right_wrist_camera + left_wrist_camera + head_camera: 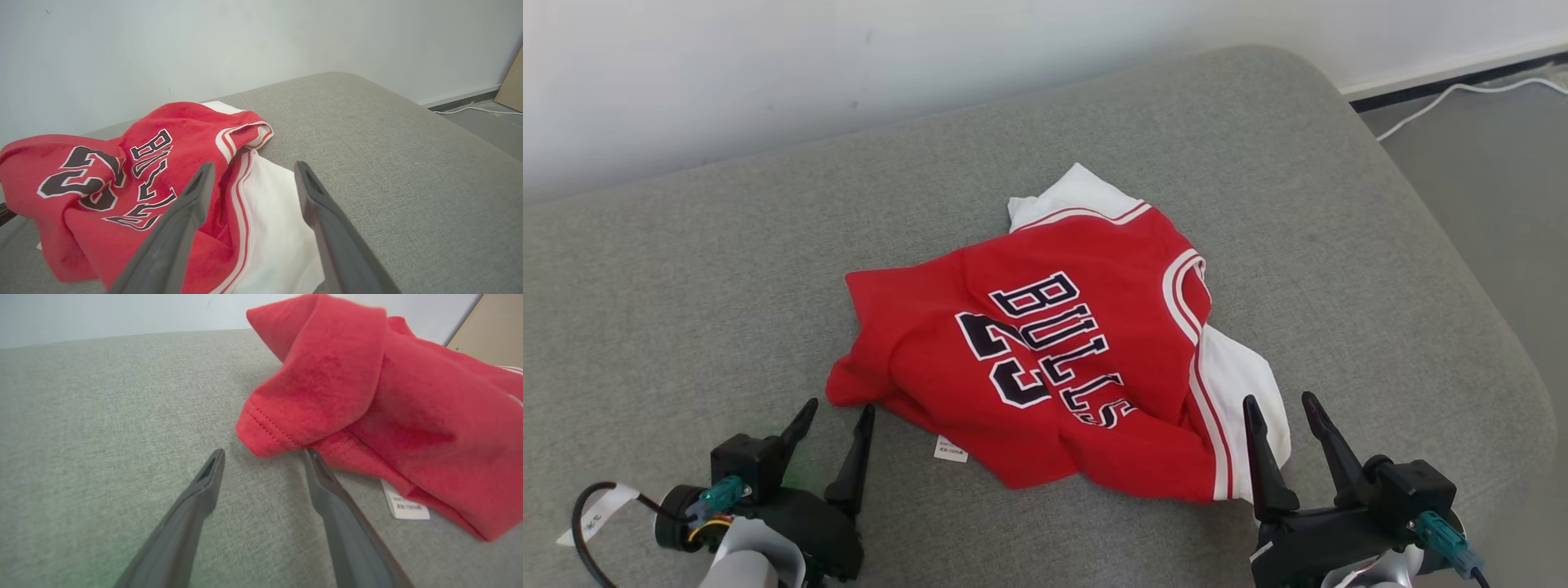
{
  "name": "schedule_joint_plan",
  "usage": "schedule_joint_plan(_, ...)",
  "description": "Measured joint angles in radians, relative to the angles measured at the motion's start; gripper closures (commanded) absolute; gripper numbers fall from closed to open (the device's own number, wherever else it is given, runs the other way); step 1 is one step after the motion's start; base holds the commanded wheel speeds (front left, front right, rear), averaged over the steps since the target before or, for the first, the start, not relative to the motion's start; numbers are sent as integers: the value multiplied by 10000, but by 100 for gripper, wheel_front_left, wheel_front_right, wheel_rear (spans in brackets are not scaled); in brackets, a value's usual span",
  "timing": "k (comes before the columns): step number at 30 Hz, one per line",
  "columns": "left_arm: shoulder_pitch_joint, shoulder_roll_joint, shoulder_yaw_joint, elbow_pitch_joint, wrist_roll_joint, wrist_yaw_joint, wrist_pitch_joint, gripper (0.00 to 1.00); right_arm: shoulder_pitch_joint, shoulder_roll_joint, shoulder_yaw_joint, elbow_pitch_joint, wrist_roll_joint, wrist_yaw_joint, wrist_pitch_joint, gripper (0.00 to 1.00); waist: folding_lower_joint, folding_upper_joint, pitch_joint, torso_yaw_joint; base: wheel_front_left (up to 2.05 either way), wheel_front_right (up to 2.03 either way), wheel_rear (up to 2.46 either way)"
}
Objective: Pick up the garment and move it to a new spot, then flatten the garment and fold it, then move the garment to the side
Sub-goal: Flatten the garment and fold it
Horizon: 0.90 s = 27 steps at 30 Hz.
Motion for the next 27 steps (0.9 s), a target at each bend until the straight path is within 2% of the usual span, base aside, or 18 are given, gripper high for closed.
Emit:
schedule_joint_plan(6, -479, 79, -151, 479, 36, -2, 0, 0, -116, 12, 67, 104, 0, 0, -36, 0, 0, 1, 54, -73, 0, 0, 0)
schedule_joint_plan(7, -540, 71, -167, 520, 44, -2, 0, 4, -123, 13, 92, 119, 0, 0, -36, 0, 0, 1, 48, -60, 0, 0, 0)
schedule_joint_plan(8, -585, 75, -251, 527, 42, -2, 0, 85, -129, 13, 115, 123, 0, 0, -36, 0, -1, 0, 40, -45, 0, 0, 0)
schedule_joint_plan(9, -620, 56, -322, 485, 8, -2, 0, 100, -135, 15, 132, 130, 0, 0, -35, 0, 0, 0, 33, -24, 0, 0, 0)
schedule_joint_plan(14, -671, 2, -637, 357, -174, -10, 0, 100, -128, 17, 148, 182, 0, 0, -10, 0, 0, 0, -18, 130, 0, 0, 0)
schedule_joint_plan(20, -305, 50, -656, -420, -253, -10, 0, 100, -34, -2, 136, 267, 2, 0, -8, 0, -1, 0, -203, 546, 0, 0, 0)
schedule_joint_plan(27, -60, 614, -644, -1532, -142, -12, 0, 100, 140, -33, 111, 422, 44, 0, -6, 0, -1, 0, -618, 1383, 0, 0, 0)
